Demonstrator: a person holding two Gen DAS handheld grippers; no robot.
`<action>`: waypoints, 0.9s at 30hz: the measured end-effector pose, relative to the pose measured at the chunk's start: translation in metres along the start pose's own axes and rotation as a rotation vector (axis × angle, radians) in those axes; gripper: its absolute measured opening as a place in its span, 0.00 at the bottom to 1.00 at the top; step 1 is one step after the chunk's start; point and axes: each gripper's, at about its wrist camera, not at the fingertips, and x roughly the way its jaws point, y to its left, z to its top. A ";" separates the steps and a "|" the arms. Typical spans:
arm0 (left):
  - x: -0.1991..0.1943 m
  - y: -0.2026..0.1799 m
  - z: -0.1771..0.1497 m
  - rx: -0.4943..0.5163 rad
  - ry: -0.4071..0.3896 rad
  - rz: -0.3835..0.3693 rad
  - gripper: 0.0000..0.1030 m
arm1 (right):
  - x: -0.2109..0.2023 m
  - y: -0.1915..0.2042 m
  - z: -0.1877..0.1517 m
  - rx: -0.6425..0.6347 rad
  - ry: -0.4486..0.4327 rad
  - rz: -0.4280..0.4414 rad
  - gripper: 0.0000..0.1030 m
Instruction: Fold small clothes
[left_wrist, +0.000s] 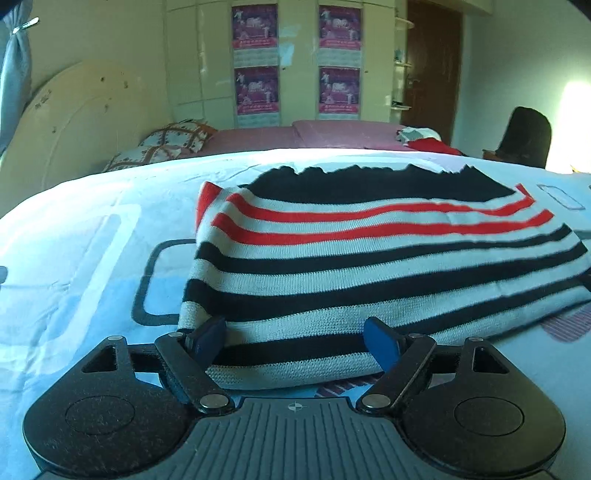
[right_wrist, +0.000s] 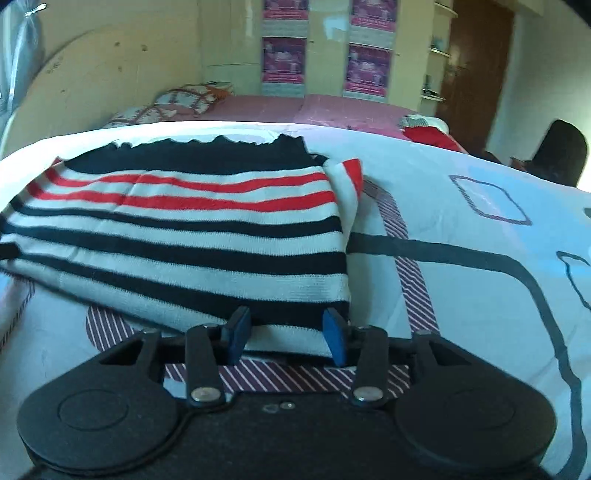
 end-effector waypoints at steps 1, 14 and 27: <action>-0.010 0.000 0.003 -0.007 -0.034 0.007 0.79 | -0.007 -0.003 0.002 0.023 -0.030 0.007 0.42; -0.014 0.056 -0.017 -0.292 0.058 -0.028 0.91 | -0.024 -0.015 0.000 0.176 -0.068 0.050 0.43; 0.015 0.083 -0.067 -0.926 -0.040 -0.268 0.67 | -0.020 0.051 0.023 0.198 -0.102 0.256 0.10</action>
